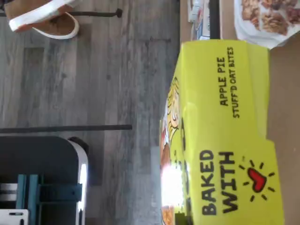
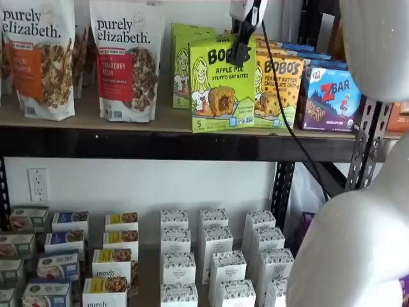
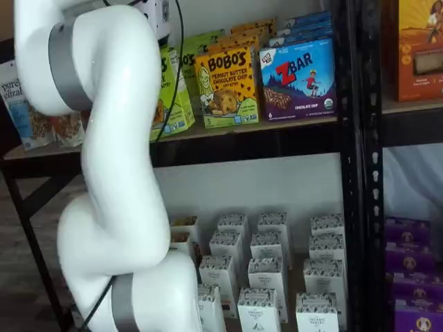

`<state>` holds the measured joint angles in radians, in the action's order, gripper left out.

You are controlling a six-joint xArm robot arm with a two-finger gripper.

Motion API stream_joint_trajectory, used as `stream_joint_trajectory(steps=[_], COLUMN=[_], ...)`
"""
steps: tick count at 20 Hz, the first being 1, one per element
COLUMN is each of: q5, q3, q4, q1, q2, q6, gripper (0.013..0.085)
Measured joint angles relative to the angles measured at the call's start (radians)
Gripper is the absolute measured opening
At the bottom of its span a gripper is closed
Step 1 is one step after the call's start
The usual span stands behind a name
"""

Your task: Pick the green box on the top shelf, the fourth from the left

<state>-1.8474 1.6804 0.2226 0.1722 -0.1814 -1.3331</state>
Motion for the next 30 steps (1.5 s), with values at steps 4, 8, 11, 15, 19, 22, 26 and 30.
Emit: stream_joint_trajectory(steps=[4,8,11,15,19,22,26,30], q5=[-0.014,-0.017,-0.003,0.025,0.034,0.04,0.046,0.051], q3=[-0.031,-0.074,-0.115,-0.17,-0.213,-0.245,-0.287,-0.318], q4=[0.003,0.021,0.029,0.035,0.035,0.031,0.029,0.031], q1=[-0.01,-0.03,-0.044,-0.064,-0.086,-0.104,-0.128,-0.146], q2=[-0.037,-0.082,-0.119,-0.168,-0.206,-0.231,-0.264,-0.288], q6=[-0.008,-0.021,-0.034,-0.053,-0.076,-0.095,-0.122,-0.141], gripper=[0.025,0.025,0.025,0.025,0.025,0.025,0.025,0.025])
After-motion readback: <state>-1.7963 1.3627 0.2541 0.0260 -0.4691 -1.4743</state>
